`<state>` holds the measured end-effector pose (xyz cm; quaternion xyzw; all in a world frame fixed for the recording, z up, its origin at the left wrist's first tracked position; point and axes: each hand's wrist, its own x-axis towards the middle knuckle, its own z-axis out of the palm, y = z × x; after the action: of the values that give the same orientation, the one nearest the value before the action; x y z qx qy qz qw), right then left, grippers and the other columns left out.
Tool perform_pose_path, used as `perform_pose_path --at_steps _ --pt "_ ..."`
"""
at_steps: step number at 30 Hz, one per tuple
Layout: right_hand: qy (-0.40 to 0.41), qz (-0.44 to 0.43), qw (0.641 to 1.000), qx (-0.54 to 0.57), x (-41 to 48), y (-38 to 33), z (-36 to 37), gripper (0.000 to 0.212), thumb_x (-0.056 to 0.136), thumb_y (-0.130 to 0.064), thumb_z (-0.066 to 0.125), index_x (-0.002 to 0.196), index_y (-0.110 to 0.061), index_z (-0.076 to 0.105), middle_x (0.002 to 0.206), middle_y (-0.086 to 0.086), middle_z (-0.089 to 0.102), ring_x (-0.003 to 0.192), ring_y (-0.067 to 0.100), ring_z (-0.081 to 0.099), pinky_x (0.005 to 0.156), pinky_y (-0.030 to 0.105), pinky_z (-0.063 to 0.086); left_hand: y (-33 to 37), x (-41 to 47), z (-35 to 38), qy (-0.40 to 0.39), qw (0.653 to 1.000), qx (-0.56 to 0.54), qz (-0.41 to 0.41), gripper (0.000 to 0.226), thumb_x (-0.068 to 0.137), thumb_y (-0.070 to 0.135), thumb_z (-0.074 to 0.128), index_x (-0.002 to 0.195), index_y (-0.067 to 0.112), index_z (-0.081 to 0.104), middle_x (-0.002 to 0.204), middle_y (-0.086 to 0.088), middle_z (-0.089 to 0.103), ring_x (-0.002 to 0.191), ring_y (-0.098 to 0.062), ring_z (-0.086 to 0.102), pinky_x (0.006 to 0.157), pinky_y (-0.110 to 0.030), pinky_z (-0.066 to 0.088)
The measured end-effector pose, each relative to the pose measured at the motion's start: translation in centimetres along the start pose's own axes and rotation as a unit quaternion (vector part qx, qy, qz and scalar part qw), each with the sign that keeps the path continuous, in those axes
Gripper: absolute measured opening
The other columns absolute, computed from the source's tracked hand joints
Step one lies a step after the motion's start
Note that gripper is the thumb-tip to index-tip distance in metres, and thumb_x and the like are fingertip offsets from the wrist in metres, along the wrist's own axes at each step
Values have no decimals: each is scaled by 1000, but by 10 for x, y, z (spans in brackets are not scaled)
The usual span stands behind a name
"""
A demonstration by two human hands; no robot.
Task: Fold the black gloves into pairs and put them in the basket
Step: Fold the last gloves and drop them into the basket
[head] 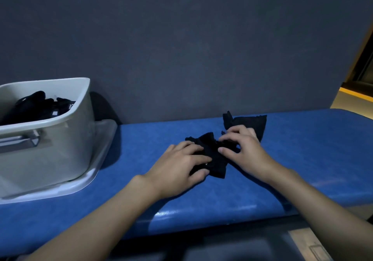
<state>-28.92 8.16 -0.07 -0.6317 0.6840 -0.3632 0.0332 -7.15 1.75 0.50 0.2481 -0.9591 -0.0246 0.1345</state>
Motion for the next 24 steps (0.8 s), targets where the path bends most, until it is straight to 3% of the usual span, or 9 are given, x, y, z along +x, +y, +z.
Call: perform_pose_path --at_steps 2,4,6,8,10,13,18,21,24 --pt "16 -14 999 -35 4 -1 0 12 89 -31 68 97 -23 71 121 -14 52 120 6 34 102 32 28 -3 -1 -3 -8 999 -15 30 40 98 45 48 136 36 58 146 11 48 140 -10 31 107 -33 31" --pt "22 3 1000 -19 7 -6 -3 10 92 -27 64 89 -19 69 109 -15 60 113 4 43 96 27 32 -6 -2 -11 -33 998 -40 33 39 95 37 51 132 32 61 145 14 50 139 -4 32 107 -31 30" --pt "21 54 996 66 9 -13 -7 23 94 -26 61 72 -18 62 76 -10 61 81 6 54 70 17 41 -9 -4 -20 -50 997 -54 10 42 85 35 45 121 29 65 142 16 53 139 1 31 108 -28 27" --pt "27 81 991 103 12 -17 -10 32 95 -26 60 65 -16 53 62 -7 54 59 5 49 52 18 36 -7 -3 -25 -29 997 -64 -15 43 78 36 38 110 27 65 132 16 58 134 -1 39 106 -30 28" --pt "25 88 991 101 13 -20 -11 30 94 -26 61 68 -14 54 62 -5 54 56 4 47 52 20 37 0 -1 -25 12 997 -69 -38 42 80 41 37 112 27 62 122 14 62 122 -7 48 102 -31 32" --pt "24 134 980 146 15 -20 -12 24 90 -24 66 71 -12 58 59 -5 55 55 6 49 54 24 40 17 6 -17 38 997 -58 -45 55 85 61 48 130 30 53 127 14 58 120 -10 49 103 -34 35" --pt "25 228 914 335 12 -36 -18 25 91 -19 66 70 -11 56 60 4 57 55 16 56 55 30 45 34 13 -7 38 995 -76 -56 87 74 68 68 147 33 33 141 16 49 125 -8 47 100 -30 36" --pt "17 263 847 462 9 -51 -26 22 96 -12 59 75 -6 54 67 11 61 56 14 65 51 27 53 37 13 -4 108 984 -127 -56 61 87 44 65 142 35 39 133 13 59 114 -14 57 93 -33 45" --pt "17 252 795 551 9 -56 -30 19 101 -12 50 93 3 58 85 20 70 79 25 73 65 34 61 34 16 -4 196 952 -220 -79 26 101 25 50 124 26 61 107 9 72 98 -14 65 84 -37 51"
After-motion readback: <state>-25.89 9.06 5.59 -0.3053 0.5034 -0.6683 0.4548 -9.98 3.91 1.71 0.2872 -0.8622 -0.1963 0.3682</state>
